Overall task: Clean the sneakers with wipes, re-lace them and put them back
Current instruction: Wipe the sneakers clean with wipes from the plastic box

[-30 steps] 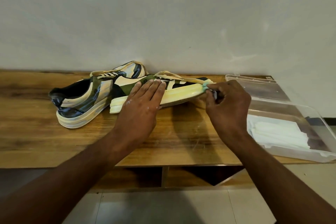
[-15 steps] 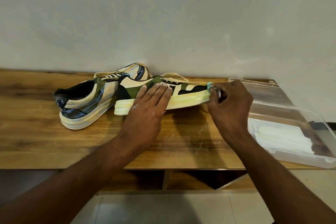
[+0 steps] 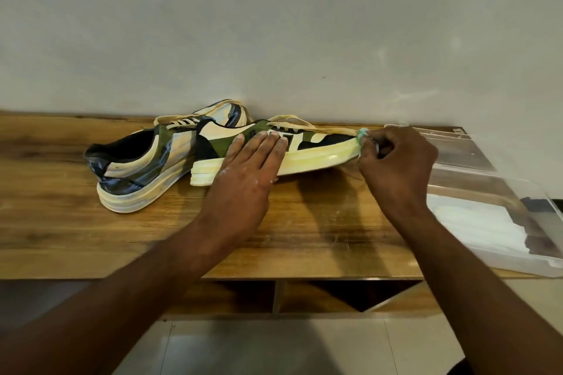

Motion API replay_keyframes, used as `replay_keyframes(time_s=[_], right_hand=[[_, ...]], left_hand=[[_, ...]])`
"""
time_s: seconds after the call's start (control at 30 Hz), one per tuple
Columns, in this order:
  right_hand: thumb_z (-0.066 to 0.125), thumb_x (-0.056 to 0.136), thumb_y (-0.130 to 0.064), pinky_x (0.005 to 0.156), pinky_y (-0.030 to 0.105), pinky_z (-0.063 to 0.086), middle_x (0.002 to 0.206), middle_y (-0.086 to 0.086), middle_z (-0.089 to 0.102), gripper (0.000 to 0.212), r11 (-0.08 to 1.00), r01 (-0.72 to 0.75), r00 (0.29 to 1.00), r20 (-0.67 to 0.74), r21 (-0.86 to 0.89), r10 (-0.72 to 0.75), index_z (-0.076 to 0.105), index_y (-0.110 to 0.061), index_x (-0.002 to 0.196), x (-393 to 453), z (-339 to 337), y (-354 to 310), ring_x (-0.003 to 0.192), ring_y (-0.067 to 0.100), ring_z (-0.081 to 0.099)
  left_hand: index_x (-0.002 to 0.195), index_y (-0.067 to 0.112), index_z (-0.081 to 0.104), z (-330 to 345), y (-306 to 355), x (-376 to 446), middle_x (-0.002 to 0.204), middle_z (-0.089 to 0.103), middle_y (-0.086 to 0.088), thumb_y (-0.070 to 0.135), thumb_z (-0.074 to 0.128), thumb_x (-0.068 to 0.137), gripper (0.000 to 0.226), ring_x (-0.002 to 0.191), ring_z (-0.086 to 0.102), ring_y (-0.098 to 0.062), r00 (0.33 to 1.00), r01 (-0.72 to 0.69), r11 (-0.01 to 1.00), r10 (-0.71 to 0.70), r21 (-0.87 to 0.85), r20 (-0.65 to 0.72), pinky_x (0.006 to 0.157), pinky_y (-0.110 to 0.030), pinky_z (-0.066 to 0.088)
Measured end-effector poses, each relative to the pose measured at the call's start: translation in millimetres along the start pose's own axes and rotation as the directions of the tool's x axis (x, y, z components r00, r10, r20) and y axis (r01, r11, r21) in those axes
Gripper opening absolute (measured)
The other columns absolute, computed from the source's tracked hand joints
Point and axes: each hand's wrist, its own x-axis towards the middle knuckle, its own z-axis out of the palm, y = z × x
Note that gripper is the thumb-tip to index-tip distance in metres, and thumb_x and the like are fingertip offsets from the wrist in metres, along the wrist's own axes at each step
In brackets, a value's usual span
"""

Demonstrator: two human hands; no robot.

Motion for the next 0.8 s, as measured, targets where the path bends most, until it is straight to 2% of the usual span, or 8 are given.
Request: replay_keyframes(time_s=[0.1,0.2,0.33,0.43,0.53,0.6,0.7,0.8], right_hand=[[0.076,0.085,-0.01,0.07,0.018,0.049,0.088,0.002,0.072,0.008,1.0,-0.002,1.0,-0.018,-0.002,0.002,0.08,-0.015,0.09,-7.4,6.0,-4.5,0.075,0.009,0.061],[0.077,0.088,-0.005,0.072,0.011,0.048,0.098,0.004,0.066,0.019,0.984,0.161,0.985,0.049,0.07,-0.164,0.08,-0.011,0.105,-33.6,19.5,-34.1,0.083,0.009,0.059],[0.077,0.09,-0.003,0.071,0.018,0.052,0.105,0.008,0.064,0.025,0.938,0.337,0.927,0.148,0.083,-0.346,0.076,-0.006,0.115,-48.3,27.5,-42.9,0.091,0.013,0.059],[0.076,0.089,-0.006,0.074,0.012,0.048,0.101,0.006,0.067,0.018,0.974,0.223,0.973,0.055,0.038,-0.225,0.079,-0.009,0.107,-25.4,18.2,-21.8,0.087,0.013,0.061],[0.076,0.086,-0.008,0.071,0.016,0.048,0.095,0.004,0.069,0.011,0.997,0.07,0.997,-0.017,0.013,-0.07,0.079,-0.012,0.096,-7.1,9.0,-1.7,0.082,0.013,0.062],[0.078,0.086,-0.006,0.071,0.007,0.042,0.097,0.004,0.068,0.013,0.998,0.063,0.998,-0.015,0.011,-0.063,0.079,-0.011,0.098,-11.4,11.1,-2.5,0.083,0.012,0.061],[0.078,0.088,-0.004,0.075,0.005,0.044,0.105,0.005,0.065,0.021,0.985,0.16,0.986,0.045,0.063,-0.163,0.078,-0.008,0.109,-31.0,19.7,-23.5,0.091,0.011,0.06],[0.076,0.09,-0.002,0.07,0.024,0.056,0.108,0.009,0.061,0.025,0.924,0.373,0.91,0.165,0.079,-0.381,0.075,-0.004,0.115,-48.8,28.6,-40.0,0.092,0.016,0.06]], left_hand=[[0.159,0.008,0.039,-1.2,0.3,2.9,0.162,0.044,-0.014,-0.006,0.075,0.086,0.082,0.153,0.038,-0.029,1.0,0.011,1.0,-0.012,-0.021,-0.009,0.127,-0.053,0.027],[0.16,0.009,0.038,-2.1,-0.3,4.0,0.163,0.043,-0.014,-0.003,0.073,0.09,0.079,0.153,0.037,-0.029,1.0,0.018,0.999,-0.018,-0.035,-0.006,0.127,-0.052,0.026],[0.16,0.009,0.039,-2.3,-2.9,1.8,0.163,0.043,-0.013,-0.002,0.074,0.09,0.08,0.153,0.038,-0.029,1.0,-0.01,0.999,0.01,-0.03,-0.013,0.127,-0.051,0.027],[0.158,0.008,0.041,-2.7,-6.2,3.3,0.161,0.046,-0.014,0.004,0.075,0.093,0.073,0.151,0.041,-0.03,1.0,-0.022,0.999,0.021,-0.034,-0.021,0.125,-0.051,0.03],[0.157,0.007,0.043,-1.2,-7.4,3.4,0.16,0.047,-0.015,0.005,0.075,0.094,0.071,0.151,0.041,-0.03,0.999,-0.024,0.999,0.023,-0.038,-0.025,0.125,-0.052,0.03],[0.158,0.008,0.042,-0.9,-7.3,3.7,0.161,0.046,-0.014,0.003,0.075,0.094,0.072,0.152,0.039,-0.029,1.0,-0.019,0.999,0.018,-0.043,-0.022,0.126,-0.051,0.028],[0.158,0.009,0.041,-1.6,-7.8,4.9,0.161,0.046,-0.013,0.004,0.075,0.093,0.073,0.152,0.04,-0.028,1.0,-0.01,0.999,0.009,-0.053,-0.023,0.126,-0.051,0.028],[0.16,0.011,0.038,-1.9,-7.8,2.8,0.163,0.044,-0.012,0.0,0.072,0.093,0.076,0.153,0.037,-0.027,1.0,-0.013,0.999,0.013,-0.046,-0.016,0.128,-0.049,0.025]])
